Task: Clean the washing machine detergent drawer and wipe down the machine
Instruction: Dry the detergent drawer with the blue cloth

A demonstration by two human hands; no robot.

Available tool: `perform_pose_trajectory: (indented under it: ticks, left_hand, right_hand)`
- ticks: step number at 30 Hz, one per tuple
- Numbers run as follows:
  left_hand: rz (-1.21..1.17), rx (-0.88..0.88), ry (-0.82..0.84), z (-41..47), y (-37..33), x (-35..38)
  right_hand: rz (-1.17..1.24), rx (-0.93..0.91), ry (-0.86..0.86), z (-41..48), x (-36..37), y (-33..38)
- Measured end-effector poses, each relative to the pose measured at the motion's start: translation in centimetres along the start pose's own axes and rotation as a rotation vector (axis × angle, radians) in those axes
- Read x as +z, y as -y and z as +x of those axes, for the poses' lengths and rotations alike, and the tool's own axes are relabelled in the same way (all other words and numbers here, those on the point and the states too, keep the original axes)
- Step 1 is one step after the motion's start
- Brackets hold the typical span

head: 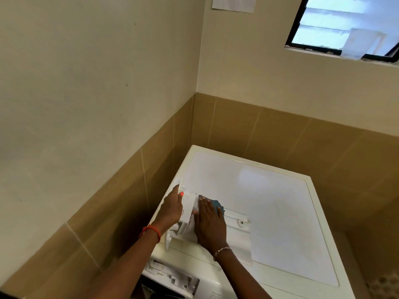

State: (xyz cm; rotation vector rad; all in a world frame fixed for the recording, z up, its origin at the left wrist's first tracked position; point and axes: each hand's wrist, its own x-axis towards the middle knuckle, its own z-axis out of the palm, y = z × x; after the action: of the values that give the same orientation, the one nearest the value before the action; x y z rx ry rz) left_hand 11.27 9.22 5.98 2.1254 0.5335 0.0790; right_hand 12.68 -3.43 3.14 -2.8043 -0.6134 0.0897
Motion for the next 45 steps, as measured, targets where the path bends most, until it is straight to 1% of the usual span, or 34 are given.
perform_pose_trajectory:
  ticks: [3, 4, 6, 11, 15, 18, 19, 20, 22, 23, 24, 25, 27, 29, 30, 32, 33, 35, 36, 38, 40, 42, 45]
  left_hand:
    - [0.034, 0.025, -0.020, 0.1, 0.2, 0.0]
    - [0.035, 0.030, -0.024, 0.2, 0.3, 0.1]
    - [0.031, 0.029, -0.044, 0.4, 0.4, 0.2]
    - [0.014, 0.039, -0.094, 0.2, -0.1, 0.3]
    - [0.009, 0.031, -0.099, 0.3, 0.1, 0.4]
    - [-0.001, 0.034, -0.082, 0.4, 0.3, 0.3]
    - [0.000, 0.034, -0.077, 0.4, 0.5, 0.3]
    - [0.006, 0.033, -0.072, 0.5, 0.6, 0.3]
    - [0.013, 0.033, -0.064, 0.6, 0.9, 0.2]
    - [0.014, 0.036, -0.062, 0.7, 1.0, 0.2]
    - [0.016, 0.044, -0.061, 0.7, 1.0, 0.2]
    - [0.018, 0.052, -0.061, 0.7, 1.0, 0.2]
    - [0.007, 0.061, -0.062, 0.8, 0.8, 0.3]
    - [0.002, 0.055, -0.070, 0.8, 0.5, 0.3]
    - [0.005, 0.059, -0.072, 0.8, 0.4, 0.3]
    - [0.003, 0.072, -0.066, 0.9, 0.6, 0.2]
    - [0.004, 0.071, -0.062, 0.9, 0.7, 0.2]
    - [0.031, 0.056, -0.065, 1.0, 0.8, 0.2]
    - [0.043, 0.046, -0.073, 1.0, 0.9, 0.2]
    - [0.063, 0.031, -0.084, 1.0, 0.8, 0.2]
    - [0.081, 0.028, -0.077, 0.9, 0.8, 0.2]
    - [0.080, 0.024, -0.076, 1.0, 1.0, 0.1]
    - [0.066, 0.025, -0.079, 1.2, 1.2, 0.1]
  right_hand:
    - [0.054, 0.021, 0.001, 1.1, 0.2, -1.5]
    - [0.046, 0.032, -0.032, 1.3, 0.3, -2.2]
    - [0.043, 0.091, -0.045, 1.6, -0.1, -3.6]
    - [0.038, 0.217, 0.024, 1.7, -1.5, -6.4]
    - [0.105, 0.339, -0.009, 1.7, -1.6, -7.3]
    - [0.253, 0.464, -0.016, 1.5, -2.5, -7.7]
    - [0.313, 0.526, -0.003, 1.4, -2.9, -8.1]
    - [0.402, 0.612, -0.027, 1.3, -3.2, -8.8]
    - [0.663, 0.784, -0.150, 1.3, -3.4, -11.1]
    - [0.804, 0.823, -0.247, 1.1, -3.7, -12.0]
    - [0.893, 0.825, -0.340, 0.9, -4.0, -12.6]
    - [0.921, 0.762, -0.411, 0.7, -4.6, -12.7]
    - [0.883, 0.527, -0.466, 0.4, -5.9, -11.7]
    - [0.831, 0.235, -0.429, 0.1, -6.7, -9.5]
    - [0.798, 0.114, -0.354, 0.2, -6.3, -8.1]
    - [0.715, -0.074, -0.133, -0.1, -5.0, -5.3]
    - [0.631, -0.161, -0.035, -0.3, -4.0, -4.0]
    - [0.421, -0.340, 0.036, -0.6, -1.9, -2.4]
    - [0.335, -0.374, 0.016, -0.6, -1.1, -2.2]
    - [0.212, -0.378, -0.048, -0.7, -0.7, -2.3]
    - [0.113, -0.396, -0.179, -1.0, -0.7, -2.8]
    - [0.005, -0.367, -0.249, -1.4, -1.4, -3.9]
    - [-0.097, -0.278, -0.215, -2.4, -2.4, -6.5]
